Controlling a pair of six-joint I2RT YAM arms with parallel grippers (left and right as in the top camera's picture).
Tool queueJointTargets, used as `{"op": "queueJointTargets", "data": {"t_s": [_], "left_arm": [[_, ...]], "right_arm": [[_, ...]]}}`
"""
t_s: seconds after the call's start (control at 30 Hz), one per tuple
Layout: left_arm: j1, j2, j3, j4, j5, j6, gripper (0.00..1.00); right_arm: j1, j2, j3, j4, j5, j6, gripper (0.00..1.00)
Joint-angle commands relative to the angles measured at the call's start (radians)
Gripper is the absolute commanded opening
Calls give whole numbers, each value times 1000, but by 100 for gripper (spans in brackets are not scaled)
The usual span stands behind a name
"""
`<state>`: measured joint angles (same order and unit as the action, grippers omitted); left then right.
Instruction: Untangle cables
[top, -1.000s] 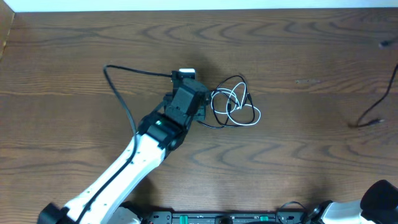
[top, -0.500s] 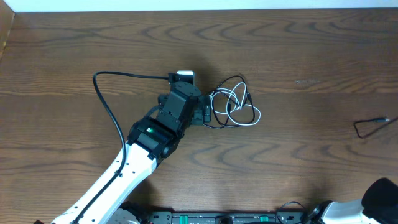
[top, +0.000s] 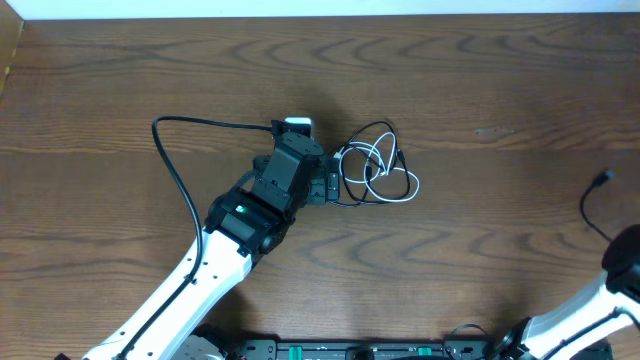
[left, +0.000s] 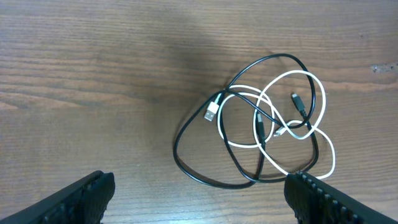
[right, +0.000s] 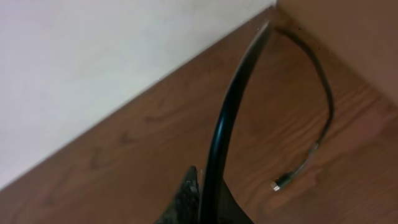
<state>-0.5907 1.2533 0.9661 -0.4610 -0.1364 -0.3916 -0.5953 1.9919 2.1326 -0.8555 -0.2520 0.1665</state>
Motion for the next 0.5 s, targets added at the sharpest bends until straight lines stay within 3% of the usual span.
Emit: {"op": "queueJointTargets", "data": {"t_s": [0.0,0.17,0.27,0.3,0.37,0.4,0.47], "left_arm": [[3,-11,-5,-2,-2,5,93],[3,-11,-5,-2,-2,5,93],[3,-11,-5,-2,-2,5,93],[3,-11,-5,-2,-2,5,93],[3,-11,-5,-2,-2,6,93],[3,-11,-5,-2,-2,6,93],[3,-11,-5,-2,-2,6,93]], "right_arm": [[41,73,8,-2,68,-34,1],[85,172,8,1,130,-37,2],[111,219,8,0,184,-38,26],[116,231,8,0,193,-37,43],[122,246,8,0,193,-31,88],[123,247,8,-2,193,-23,99],[125,244,8,-2,189,-15,99]]}}
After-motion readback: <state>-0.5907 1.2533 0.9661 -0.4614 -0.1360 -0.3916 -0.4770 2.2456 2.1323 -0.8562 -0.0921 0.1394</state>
